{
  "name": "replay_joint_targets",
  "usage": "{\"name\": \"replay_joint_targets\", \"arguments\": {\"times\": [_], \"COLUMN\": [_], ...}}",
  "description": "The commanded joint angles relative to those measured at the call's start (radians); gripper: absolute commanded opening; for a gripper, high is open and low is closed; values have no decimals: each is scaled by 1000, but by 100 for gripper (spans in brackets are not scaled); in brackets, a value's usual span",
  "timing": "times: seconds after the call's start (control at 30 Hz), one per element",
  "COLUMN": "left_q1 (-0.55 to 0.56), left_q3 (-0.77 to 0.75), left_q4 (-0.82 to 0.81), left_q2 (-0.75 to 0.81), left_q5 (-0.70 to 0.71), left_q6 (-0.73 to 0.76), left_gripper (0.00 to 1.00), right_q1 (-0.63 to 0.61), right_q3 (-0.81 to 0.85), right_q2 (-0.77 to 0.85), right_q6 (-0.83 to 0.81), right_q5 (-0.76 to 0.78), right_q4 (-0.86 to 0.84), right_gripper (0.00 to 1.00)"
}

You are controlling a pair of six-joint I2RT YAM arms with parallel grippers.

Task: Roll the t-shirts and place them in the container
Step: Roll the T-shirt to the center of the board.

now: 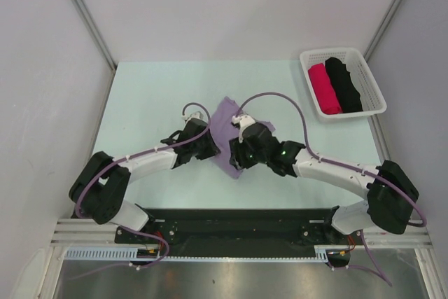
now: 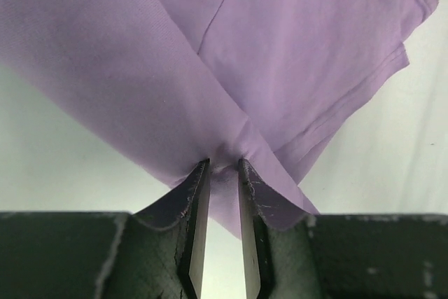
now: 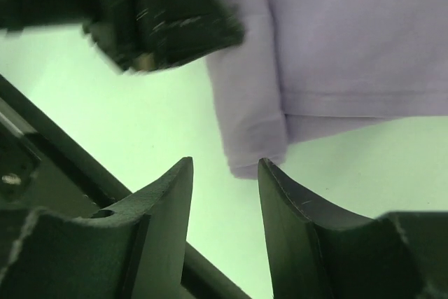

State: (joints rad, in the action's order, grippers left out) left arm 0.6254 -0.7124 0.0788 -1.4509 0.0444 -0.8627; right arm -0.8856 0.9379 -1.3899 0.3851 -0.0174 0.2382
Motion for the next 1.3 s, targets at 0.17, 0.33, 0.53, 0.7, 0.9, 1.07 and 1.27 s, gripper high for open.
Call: {"name": "replay_joint_targets", "arguments": {"times": [0.17, 0.33, 0.53, 0.7, 0.9, 1.07, 1.27], "left_q1": [4, 0, -3, -13, -90, -142, -145], "left_q3": [-168, -203, -222, -225, -213, -208, -182], "left_q4": [41, 44, 52, 49, 58, 99, 156], "left_q2": [-137, -189, -209, -210, -131, -3, 101], "left_q5": [-35, -60, -67, -86, -141, -143, -121], "left_q6": [27, 28, 34, 40, 63, 97, 140], "left_gripper": [27, 27, 27, 27, 36, 48, 48], "right_q1": [-234, -285, -294, -289, -205, -107, 65], "right_q3": [38, 38, 38, 38, 38, 36, 36], "right_q2": [-99, -187, -279, -327, -296, -247, -247], "right_q6": [-273, -319, -348, -379, -359, -350, -290], "right_q5": [430, 493, 576, 599, 504, 225, -120], "right_q4": [-40, -83, -119, -140, -129, -112, -94], "right_gripper": [54, 62, 65, 59, 34, 27, 25]}}
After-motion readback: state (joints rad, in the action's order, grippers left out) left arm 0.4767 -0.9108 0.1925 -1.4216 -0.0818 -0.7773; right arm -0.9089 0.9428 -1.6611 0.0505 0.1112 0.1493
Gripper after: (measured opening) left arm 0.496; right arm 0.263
